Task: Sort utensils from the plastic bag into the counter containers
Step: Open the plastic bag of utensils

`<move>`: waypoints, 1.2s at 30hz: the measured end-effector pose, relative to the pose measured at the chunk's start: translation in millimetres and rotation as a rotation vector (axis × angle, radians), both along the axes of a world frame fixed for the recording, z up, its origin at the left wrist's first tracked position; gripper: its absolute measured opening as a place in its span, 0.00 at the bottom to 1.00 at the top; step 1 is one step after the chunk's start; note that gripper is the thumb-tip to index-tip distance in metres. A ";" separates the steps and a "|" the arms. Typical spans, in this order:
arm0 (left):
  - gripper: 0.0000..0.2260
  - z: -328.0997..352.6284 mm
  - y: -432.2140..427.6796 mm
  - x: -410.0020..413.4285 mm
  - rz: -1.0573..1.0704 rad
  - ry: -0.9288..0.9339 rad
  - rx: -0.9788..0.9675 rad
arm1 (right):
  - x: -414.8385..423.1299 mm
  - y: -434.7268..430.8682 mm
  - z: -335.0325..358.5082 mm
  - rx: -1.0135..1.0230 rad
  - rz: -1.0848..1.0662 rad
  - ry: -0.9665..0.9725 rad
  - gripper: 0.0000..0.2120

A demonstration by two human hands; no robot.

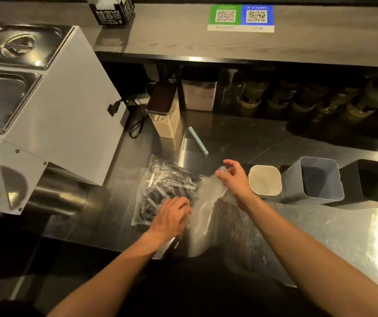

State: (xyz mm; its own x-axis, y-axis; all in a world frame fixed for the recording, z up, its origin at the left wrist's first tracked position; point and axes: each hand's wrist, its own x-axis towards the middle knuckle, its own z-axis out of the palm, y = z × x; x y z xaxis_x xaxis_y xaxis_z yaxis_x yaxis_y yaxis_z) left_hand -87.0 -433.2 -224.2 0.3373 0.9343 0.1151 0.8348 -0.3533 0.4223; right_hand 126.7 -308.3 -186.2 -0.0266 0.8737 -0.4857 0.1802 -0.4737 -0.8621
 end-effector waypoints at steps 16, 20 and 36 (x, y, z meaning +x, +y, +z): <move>0.21 41.8 26.5 35.1 0.276 -0.242 -0.228 | 6.1 -7.5 1.9 0.153 0.012 -0.098 0.18; 0.27 40.5 38.7 65.6 0.124 0.033 -0.450 | 5.1 -24.5 -3.6 0.168 0.091 -0.079 0.24; 0.18 33.8 33.5 25.6 0.413 -0.126 0.009 | -15.4 -54.4 -11.9 0.427 0.709 -0.714 0.18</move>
